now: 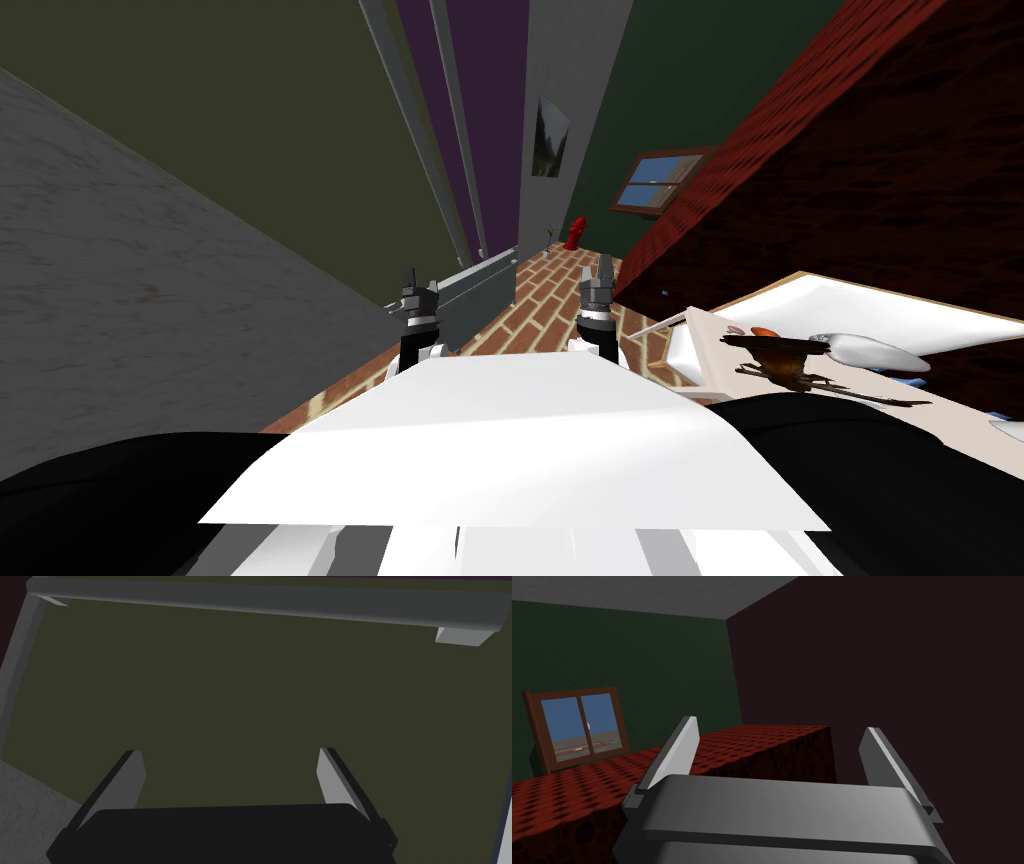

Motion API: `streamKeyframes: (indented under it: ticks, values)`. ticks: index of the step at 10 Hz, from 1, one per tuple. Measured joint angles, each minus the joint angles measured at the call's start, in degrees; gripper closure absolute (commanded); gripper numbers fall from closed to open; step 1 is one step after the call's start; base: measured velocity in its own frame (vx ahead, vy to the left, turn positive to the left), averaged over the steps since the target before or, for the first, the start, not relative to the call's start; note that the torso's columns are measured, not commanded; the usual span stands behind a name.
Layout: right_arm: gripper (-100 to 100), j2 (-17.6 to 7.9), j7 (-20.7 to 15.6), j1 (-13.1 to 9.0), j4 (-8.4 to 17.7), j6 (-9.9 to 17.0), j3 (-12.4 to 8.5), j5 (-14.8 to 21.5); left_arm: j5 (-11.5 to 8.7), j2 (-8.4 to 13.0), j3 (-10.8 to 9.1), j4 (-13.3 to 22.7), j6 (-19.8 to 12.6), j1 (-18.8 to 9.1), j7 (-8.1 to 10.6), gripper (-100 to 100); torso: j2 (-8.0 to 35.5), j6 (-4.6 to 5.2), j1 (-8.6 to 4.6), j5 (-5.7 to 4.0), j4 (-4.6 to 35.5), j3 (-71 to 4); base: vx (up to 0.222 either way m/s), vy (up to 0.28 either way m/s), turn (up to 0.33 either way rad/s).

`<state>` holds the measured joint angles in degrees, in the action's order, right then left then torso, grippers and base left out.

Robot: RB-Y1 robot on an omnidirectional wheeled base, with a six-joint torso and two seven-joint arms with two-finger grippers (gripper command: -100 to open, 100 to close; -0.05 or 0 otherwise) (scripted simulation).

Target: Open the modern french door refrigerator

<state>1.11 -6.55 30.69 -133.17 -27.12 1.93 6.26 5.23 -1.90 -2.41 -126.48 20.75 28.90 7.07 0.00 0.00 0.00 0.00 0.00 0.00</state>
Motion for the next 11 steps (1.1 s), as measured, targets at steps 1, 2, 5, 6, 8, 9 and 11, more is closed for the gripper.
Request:
streamKeyframes:
  ticks: [1,2,5,6,8,9,11]
  values:
    - [0,0.0,0.0,0.0,0.0,0.0,0.0,0.0,0.0,0.0,0.0,0.0,0.0,0.0,0.0,0,2.3,0.0,0.0,0.0,2.3,-4.7,0.0,0.0,0.0]
    - [0,0.0,0.0,0.0,0.0,0.0,0.0,0.0,0.0,0.0,0.0,0.0,0.0,0.0,0.0,0,6.0,0.0,0.0,0.0,6.0,-12.0,0.0,0.0,0.0]
    - [0,0.0,0.0,0.0,0.0,0.0,0.0,0.0,0.0,0.0,0.0,0.0,0.0,0.0,0.0,0,18.5,0.0,0.0,0.0,18.5,-36.9,0.0,0.0,0.0]
    - [0,0.0,0.0,0.0,0.0,0.0,0.0,0.0,0.0,0.0,0.0,0.0,0.0,0.0,0.0,0,22.7,0.0,0.0,0.0,22.7,-45.4,0.0,0.0,0.0]
    - [0,0.0,0.0,0.0,0.0,0.0,0.0,0.0,0.0,0.0,0.0,0.0,0.0,0.0,0.0,0,31.2,0.0,0.0,0.0,31.1,-62.3,0.0,0.0,0.0]
    - [0,0.0,0.0,0.0,0.0,0.0,0.0,0.0,0.0,0.0,0.0,0.0,0.0,0.0,0.0,0,35.4,0.0,0.0,0.0,35.4,-70.7,0.0,0.0,0.0]
    - [0,0.0,0.0,0.0,0.0,0.0,0.0,0.0,-0.1,1.5,0.01,0.0,-0.3,-0.1,0.13,-100,41.5,0.0,0.02,0.01,41.5,-83.2,0.027,0.003,-0.016]
